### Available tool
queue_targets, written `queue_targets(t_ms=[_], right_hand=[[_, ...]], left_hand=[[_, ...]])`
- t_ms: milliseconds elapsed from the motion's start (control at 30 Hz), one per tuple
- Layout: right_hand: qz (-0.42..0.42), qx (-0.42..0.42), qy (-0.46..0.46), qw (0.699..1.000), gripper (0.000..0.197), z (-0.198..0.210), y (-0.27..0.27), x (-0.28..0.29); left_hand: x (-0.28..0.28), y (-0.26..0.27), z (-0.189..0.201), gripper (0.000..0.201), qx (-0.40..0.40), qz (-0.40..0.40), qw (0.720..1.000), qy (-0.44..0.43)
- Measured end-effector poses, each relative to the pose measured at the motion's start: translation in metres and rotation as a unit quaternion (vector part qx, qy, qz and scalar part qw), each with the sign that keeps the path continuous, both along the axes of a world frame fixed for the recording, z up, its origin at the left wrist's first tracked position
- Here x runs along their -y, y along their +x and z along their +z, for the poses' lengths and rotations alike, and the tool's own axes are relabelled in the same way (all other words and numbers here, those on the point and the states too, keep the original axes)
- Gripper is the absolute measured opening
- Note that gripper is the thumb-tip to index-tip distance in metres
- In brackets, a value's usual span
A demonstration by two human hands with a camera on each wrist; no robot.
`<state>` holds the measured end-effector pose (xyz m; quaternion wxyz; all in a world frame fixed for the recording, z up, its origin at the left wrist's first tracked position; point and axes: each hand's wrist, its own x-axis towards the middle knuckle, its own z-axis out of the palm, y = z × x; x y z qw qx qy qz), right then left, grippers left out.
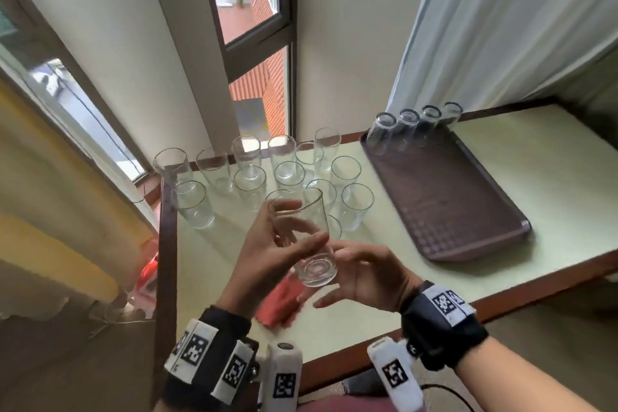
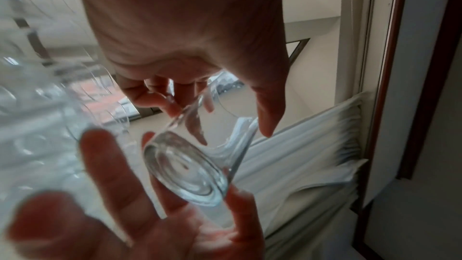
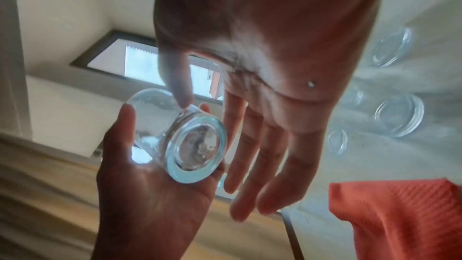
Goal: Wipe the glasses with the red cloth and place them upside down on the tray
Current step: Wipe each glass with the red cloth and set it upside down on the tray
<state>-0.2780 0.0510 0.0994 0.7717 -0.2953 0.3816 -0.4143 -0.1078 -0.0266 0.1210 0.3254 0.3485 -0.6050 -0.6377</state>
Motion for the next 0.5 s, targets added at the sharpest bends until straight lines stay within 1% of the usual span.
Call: queue_targets(t_ms=[67,100,300,400,500], right_hand=[[0.004,0.041,-0.010,0.999,0.074,-0.001,-0.024,-0.006],[0.000,0.051,-0.016,0.999,0.073,0.000,-0.036,-0.009],[-0.078,0.121,-0.034,0.989,0.063,0.009,-0.098,-0.017],[-0.120,0.127,-0.029,0.984,0.066,0.006,-0.121,-0.016],[-0.172,0.101,-0.016,0.980,0.071,0.001,-0.141,-0.012]], left_hand=[[-0.002,-0.022,0.004,0.075,-0.023,-0.003,1.000,0.015],[-0.004,-0.034,0.005,0.075,-0.028,-0.006,0.999,0.017],[-0.018,-0.096,0.010,0.074,-0.017,-0.001,1.000,-0.019],[-0.024,-0.118,0.004,0.073,-0.012,-0.012,1.000,-0.017],[-0.025,-0.129,-0.002,0.075,0.028,-0.019,0.999,-0.014]])
